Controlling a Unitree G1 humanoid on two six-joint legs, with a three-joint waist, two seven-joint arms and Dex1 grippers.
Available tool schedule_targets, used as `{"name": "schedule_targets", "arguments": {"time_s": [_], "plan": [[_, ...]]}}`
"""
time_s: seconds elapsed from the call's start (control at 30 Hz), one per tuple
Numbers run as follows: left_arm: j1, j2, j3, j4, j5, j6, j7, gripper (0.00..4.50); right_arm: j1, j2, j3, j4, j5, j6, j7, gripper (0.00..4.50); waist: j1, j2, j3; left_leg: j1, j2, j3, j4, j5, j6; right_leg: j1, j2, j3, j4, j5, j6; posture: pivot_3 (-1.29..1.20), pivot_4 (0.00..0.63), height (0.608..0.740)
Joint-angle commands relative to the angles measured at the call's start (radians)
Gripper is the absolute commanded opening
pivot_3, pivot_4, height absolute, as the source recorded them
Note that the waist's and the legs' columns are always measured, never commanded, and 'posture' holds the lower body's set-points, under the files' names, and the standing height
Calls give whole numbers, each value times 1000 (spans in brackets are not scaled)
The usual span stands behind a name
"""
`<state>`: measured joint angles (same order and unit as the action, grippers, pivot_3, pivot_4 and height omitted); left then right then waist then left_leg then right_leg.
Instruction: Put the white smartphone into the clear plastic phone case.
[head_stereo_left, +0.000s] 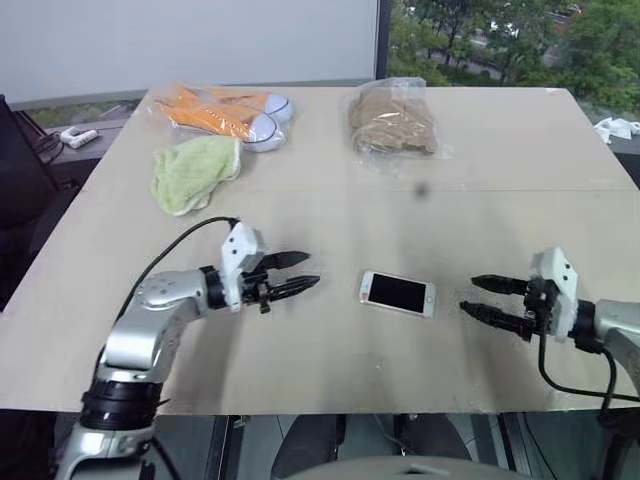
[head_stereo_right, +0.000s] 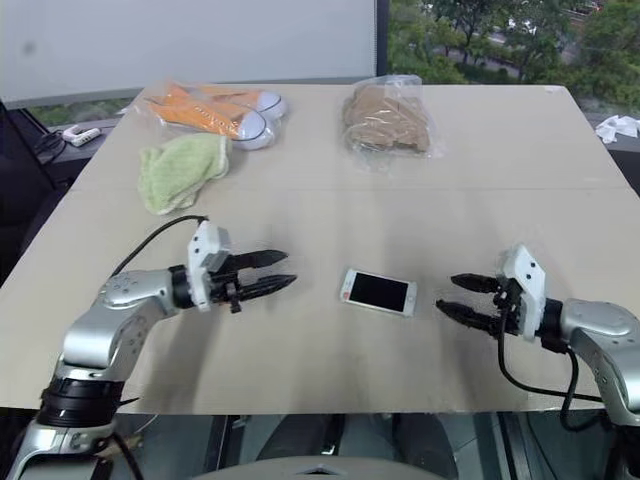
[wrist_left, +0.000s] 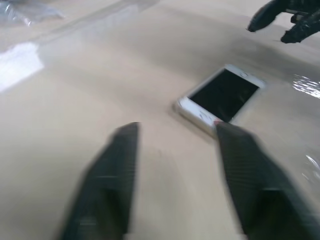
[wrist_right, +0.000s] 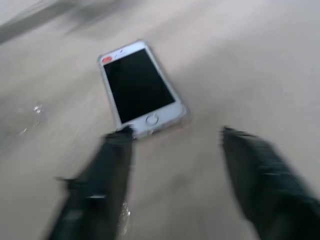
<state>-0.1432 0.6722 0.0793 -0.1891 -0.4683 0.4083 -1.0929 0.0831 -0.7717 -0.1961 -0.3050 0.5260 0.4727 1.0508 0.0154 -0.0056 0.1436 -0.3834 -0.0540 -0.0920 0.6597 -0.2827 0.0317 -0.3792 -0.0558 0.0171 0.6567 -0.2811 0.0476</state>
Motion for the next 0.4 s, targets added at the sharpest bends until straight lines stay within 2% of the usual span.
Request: {"name": "schedule_targets", "arguments": {"time_s": [0.03,0.07,0.27,0.4], "plan": [[91,53,58,-43,-17,-39,-40,4079,83,-43,-88,55,-16,-100,71,4500,0,0,0,0,0,0,0,-1,1,0,0,0,0,0,0,0,150,740],[108,58,64,-37,-12,-61,-45,4422,99,-47,-104,62,-13,-114,78,4500,0,0,1,0,0,0,0,-1,2,0,0,0,0,0,0,0,150,740],[110,60,93,0,42,-157,14,4422,132,-69,-157,76,-1,-145,95,4500,-1,1,1,1,0,0,0,-1,2,0,0,0,1,0,0,0,150,740],[129,75,67,-1,106,-214,24,4422,141,-68,-164,71,5,-143,92,4500,-1,1,1,0,0,1,0,-1,2,0,0,0,0,0,0,0,150,740]]}}
